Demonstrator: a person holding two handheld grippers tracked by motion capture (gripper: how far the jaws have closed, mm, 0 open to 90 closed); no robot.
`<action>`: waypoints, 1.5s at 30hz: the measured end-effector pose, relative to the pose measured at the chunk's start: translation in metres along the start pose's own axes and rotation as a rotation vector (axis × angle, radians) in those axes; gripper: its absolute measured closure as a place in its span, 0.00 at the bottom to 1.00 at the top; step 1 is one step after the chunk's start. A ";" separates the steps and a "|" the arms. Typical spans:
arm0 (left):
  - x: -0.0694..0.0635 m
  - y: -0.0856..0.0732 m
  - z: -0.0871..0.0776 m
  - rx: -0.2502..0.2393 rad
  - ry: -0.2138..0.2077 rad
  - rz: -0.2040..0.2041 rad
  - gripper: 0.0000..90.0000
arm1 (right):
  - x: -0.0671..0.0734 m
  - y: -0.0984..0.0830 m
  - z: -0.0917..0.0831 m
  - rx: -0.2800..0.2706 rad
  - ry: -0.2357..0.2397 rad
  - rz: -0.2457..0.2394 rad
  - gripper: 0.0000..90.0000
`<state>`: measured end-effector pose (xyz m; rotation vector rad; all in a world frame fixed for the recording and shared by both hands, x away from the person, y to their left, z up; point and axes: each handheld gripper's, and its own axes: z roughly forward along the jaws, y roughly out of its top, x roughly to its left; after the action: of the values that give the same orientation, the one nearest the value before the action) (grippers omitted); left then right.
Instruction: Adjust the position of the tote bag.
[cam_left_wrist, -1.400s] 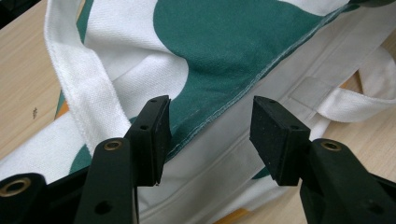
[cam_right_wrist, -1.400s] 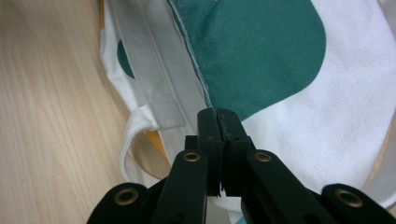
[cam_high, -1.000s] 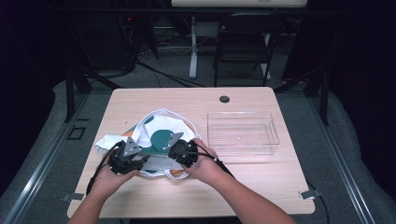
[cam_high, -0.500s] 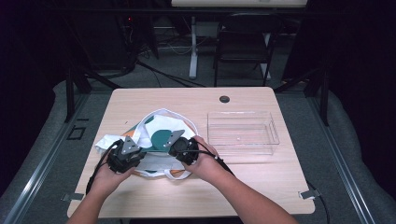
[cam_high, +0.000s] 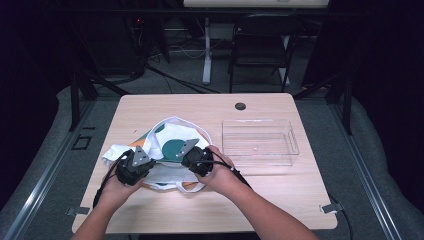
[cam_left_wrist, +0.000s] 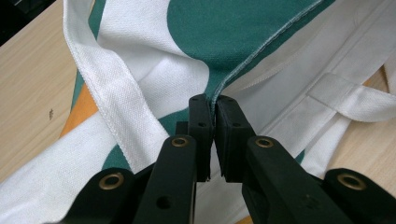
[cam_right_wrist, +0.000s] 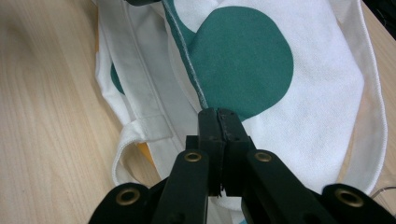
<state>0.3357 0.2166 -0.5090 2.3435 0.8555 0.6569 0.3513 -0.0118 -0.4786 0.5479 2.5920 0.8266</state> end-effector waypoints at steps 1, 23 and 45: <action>0.000 0.000 0.000 -0.001 0.001 -0.001 0.96 | 0.000 0.000 0.000 0.000 0.000 0.000 0.99; 0.010 0.016 -0.011 -0.016 0.008 -0.060 0.98 | -0.013 -0.009 -0.018 -0.044 0.000 -0.004 0.75; 0.024 0.041 -0.016 -0.004 0.033 -0.037 0.98 | -0.028 -0.011 -0.022 -0.047 -0.046 0.011 0.69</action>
<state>0.3596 0.2118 -0.4654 2.3134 0.9082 0.6830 0.3626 -0.0434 -0.4619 0.5613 2.5233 0.8657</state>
